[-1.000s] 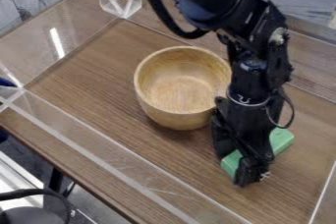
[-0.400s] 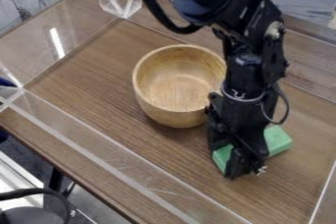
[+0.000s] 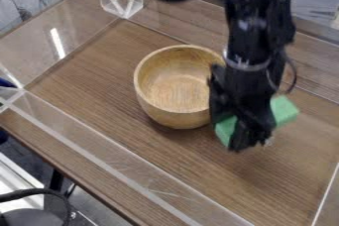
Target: Put the green block in the brown bowl
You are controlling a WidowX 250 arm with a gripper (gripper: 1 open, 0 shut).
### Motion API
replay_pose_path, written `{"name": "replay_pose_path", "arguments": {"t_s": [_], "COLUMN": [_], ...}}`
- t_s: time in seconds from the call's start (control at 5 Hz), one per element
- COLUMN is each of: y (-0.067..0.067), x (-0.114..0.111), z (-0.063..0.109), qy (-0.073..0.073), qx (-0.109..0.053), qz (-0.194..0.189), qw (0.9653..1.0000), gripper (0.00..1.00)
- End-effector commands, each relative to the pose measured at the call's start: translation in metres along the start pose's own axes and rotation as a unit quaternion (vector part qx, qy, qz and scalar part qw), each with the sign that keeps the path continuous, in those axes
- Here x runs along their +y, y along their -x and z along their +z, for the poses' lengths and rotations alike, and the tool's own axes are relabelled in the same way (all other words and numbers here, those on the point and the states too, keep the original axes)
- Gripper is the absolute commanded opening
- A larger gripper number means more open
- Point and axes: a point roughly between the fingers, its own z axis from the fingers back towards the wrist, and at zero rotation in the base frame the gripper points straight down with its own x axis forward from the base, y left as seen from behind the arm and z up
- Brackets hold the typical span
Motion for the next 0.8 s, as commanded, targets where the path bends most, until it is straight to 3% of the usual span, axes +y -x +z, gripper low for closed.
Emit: {"name": "replay_pose_path", "arguments": {"t_s": [0.0, 0.2, 0.6], "y": [-0.012, -0.016, -0.03], "x": [0.023, 0.04, 0.012], "z": [0.04, 0.039, 0.018], "qy": [-0.026, -0.029, -0.014], "qx": [-0.049, -0.049, -0.041], "qz": [0.032, 0.053, 0.005], "qw": [0.998, 0.997, 0.9991], "gripper": [0.0, 0.0, 0.0]}}
